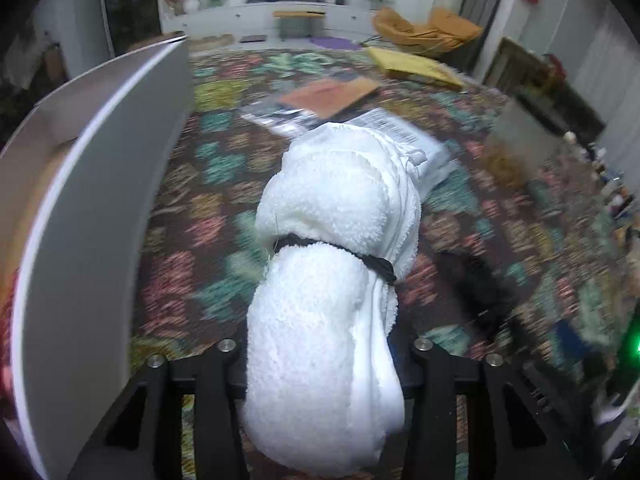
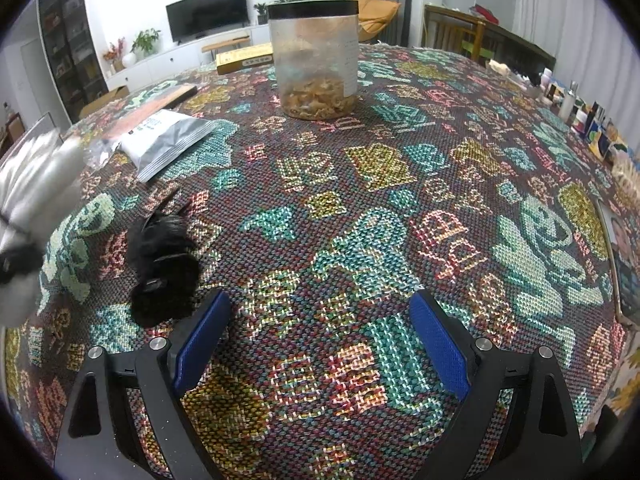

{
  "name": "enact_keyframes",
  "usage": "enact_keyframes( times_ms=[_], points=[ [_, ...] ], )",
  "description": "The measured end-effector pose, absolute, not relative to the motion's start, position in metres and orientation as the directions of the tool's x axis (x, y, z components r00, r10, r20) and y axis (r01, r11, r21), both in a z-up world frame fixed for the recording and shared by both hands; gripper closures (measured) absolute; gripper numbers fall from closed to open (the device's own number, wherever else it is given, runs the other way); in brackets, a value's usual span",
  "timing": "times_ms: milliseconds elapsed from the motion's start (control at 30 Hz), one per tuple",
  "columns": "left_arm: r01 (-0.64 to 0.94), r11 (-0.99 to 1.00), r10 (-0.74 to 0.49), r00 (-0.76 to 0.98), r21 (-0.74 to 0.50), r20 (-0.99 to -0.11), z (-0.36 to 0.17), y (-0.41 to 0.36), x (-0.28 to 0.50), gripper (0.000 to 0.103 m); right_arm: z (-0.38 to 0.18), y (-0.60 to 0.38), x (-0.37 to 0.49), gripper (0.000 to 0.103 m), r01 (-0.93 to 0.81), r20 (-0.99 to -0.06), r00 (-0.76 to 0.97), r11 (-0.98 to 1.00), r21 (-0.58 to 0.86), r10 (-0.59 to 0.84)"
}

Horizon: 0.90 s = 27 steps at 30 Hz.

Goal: Organize soft objects
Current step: 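Grasp the white fluffy bundle with the left tool while the right tool reaches the black cloth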

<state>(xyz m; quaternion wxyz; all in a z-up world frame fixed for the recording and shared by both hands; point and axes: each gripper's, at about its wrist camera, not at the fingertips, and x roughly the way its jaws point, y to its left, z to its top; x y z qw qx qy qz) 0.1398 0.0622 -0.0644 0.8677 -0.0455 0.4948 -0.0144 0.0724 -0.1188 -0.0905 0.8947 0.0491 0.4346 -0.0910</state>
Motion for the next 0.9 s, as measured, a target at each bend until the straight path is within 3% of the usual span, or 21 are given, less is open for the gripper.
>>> enact_keyframes(
  times_ms=[33, 100, 167, 300, 367, 900],
  points=[
    [-0.037, 0.996, -0.048, 0.511, -0.078, -0.858, -0.07, 0.066, 0.136, 0.045, -0.091, -0.12, 0.072, 0.01, 0.205, -0.787, 0.606, 0.979, 0.008, -0.12],
    [-0.045, 0.997, -0.03, 0.498, -0.06, -0.866, -0.082, 0.069, 0.131, 0.021, -0.091, -0.12, 0.072, 0.01, 0.205, -0.787, 0.606, 0.979, 0.009, -0.12],
    [-0.042, 0.999, -0.003, 0.475, -0.026, -0.88, -0.098, 0.067, 0.132, 0.018, -0.091, -0.119, 0.072, 0.01, 0.205, -0.786, 0.606, 0.979, 0.009, -0.12],
    [-0.006, 0.998, 0.053, 0.529, 0.058, -0.847, -0.101, 0.059, 0.124, 0.0, -0.091, -0.119, 0.072, 0.01, 0.204, -0.787, 0.606, 0.979, 0.006, -0.121],
    [-0.016, 1.0, 0.002, 0.543, -0.008, -0.84, -0.105, 0.069, 0.125, 0.0, -0.091, -0.119, 0.072, 0.01, 0.204, -0.786, 0.606, 0.979, 0.007, -0.121],
    [-0.017, 1.0, 0.009, 0.58, 0.0, -0.814, -0.106, 0.07, 0.124, 0.0, -0.092, -0.118, 0.073, 0.009, 0.204, -0.786, 0.605, 0.979, 0.004, -0.122]
  ],
)
